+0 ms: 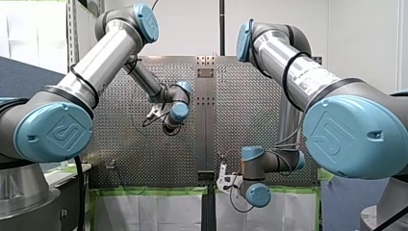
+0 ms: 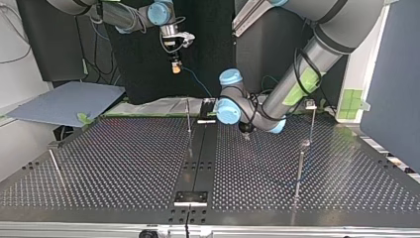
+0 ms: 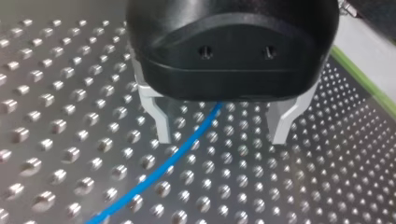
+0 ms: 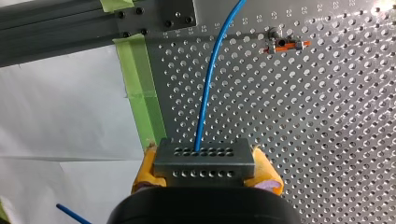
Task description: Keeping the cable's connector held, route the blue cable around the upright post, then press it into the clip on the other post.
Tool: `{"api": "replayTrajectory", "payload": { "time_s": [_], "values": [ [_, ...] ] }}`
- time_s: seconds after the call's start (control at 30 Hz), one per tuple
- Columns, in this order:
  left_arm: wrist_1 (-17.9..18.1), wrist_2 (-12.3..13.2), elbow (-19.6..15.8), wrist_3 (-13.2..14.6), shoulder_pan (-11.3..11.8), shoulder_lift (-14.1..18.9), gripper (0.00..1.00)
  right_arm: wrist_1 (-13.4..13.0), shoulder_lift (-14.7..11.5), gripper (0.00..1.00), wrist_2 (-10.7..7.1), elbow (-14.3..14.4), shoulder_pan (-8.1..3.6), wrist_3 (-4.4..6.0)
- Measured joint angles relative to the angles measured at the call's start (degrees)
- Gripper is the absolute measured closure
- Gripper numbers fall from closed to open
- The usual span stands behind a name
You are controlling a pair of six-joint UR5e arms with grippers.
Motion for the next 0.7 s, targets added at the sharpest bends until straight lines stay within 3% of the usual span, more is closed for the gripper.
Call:
{"api": "replayTrajectory", "payload": {
  "time_s": [0.27, 0.7],
  "values": [
    [0.11, 1.14, -0.02, -0.94, -0.89, -1.92, 0.01, -0.02, 0.01, 1.0, 0.0, 0.0, 0.0, 0.0],
    [0.74, 7.57, -0.04, -5.99, -2.56, -7.49, 0.01, -0.15, -0.02, 1.0, -0.08, 0.0, 0.0, -0.14]
  ]
}}
